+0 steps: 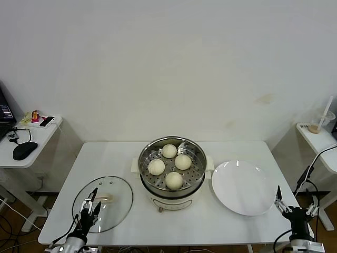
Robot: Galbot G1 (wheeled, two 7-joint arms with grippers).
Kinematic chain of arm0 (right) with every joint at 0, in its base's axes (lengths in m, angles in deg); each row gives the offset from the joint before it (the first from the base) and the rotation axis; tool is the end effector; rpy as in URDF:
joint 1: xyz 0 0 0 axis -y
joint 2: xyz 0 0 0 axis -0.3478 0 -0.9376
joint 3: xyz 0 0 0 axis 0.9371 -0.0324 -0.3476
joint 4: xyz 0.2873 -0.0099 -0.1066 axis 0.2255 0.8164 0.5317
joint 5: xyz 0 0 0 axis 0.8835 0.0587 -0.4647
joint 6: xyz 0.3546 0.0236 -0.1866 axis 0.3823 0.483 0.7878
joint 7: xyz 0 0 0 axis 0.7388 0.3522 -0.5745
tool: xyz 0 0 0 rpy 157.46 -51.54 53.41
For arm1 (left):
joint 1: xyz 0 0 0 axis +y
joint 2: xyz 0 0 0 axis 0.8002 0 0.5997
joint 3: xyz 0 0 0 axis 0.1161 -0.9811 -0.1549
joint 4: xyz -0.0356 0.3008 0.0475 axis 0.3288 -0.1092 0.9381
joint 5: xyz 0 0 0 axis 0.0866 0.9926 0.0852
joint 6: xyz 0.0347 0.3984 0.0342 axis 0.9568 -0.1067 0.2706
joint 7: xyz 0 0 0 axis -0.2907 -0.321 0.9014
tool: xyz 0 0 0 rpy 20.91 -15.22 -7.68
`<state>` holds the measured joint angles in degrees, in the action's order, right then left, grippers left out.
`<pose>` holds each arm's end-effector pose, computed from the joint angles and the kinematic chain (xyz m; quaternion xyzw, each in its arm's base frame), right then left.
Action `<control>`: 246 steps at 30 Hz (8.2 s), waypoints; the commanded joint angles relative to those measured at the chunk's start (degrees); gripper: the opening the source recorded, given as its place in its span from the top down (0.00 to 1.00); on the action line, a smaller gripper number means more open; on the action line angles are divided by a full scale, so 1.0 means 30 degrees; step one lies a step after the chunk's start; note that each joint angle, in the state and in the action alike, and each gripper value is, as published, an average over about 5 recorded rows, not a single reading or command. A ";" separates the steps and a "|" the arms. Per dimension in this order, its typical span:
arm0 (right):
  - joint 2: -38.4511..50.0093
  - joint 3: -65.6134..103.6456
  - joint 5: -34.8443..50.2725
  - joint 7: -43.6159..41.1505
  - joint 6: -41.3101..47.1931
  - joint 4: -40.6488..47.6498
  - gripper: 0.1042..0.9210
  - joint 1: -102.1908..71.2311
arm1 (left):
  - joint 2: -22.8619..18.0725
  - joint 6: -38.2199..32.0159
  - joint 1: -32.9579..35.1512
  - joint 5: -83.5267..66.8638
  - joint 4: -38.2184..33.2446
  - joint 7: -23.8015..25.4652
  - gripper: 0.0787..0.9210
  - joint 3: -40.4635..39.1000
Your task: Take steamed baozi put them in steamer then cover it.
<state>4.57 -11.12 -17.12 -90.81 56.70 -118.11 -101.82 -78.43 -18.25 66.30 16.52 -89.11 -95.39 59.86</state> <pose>0.2094 -0.1737 -0.3174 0.1457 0.9853 -0.0847 0.0266 0.2441 0.1144 -0.3656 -0.0910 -0.6825 -0.7241 0.0398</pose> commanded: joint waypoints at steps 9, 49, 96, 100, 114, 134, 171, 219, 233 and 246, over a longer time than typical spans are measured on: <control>-0.0524 0.0291 -0.0403 0.0093 -0.0061 0.0053 0.12 -0.0594 | 0.0427 0.0120 -0.2982 0.0009 0.3118 0.0108 0.12 -0.0864; -0.0752 -0.0057 -0.0731 0.0065 0.0115 0.0166 0.12 -0.0654 | 0.0206 -0.0077 -0.4154 -0.0323 0.4088 -0.0807 0.70 -0.1247; -0.1284 -0.1851 -0.3652 -0.0850 0.0091 0.0102 0.12 -0.1395 | 0.4244 0.7383 -0.9139 -0.5981 -0.5879 0.5457 0.92 -0.7598; -0.1530 -0.2213 -0.4091 -0.0836 0.0175 0.0278 0.12 -0.1220 | 0.3329 0.8019 -1.0978 -0.4993 -0.5389 0.6132 0.92 -0.9483; -0.2035 -0.2973 -0.5073 -0.0792 0.0348 0.0767 0.12 -0.0656 | 0.0010 0.8866 -1.3713 0.0637 -0.3335 0.8560 0.92 -1.2814; -0.2018 -0.3426 -0.5523 -0.0682 0.0472 0.1211 0.12 -0.0451 | -0.3712 0.9586 -1.3794 0.2518 -0.1119 0.9677 0.92 -1.3319; -0.1900 -0.3971 -0.5768 -0.0877 0.0277 0.1438 0.12 -0.0556 | -0.4734 0.8889 -1.2405 0.3337 -0.0600 0.8803 0.92 -1.2324; 0.2002 -0.4842 -0.0603 -0.1233 0.0489 -0.2505 0.12 -0.4664 | -0.1471 -0.0975 0.3647 -3.0417 -0.6321 -0.1905 0.12 -0.0214; 0.3848 -0.6510 0.0189 0.0619 0.2159 -0.3367 0.12 -0.6102 | -0.2350 -0.1796 0.5435 -2.9575 -0.5702 -0.1896 0.12 -0.0631; 0.3899 -0.6565 0.0610 0.0686 0.2529 -0.3276 0.12 -0.5739 | -0.2576 -0.1258 0.6464 -2.8749 -0.6456 -0.1515 0.12 -0.1051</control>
<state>15.00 -29.69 -16.66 -89.94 63.02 -127.04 -117.93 -85.71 -21.86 82.98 -67.09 -108.47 -99.85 56.37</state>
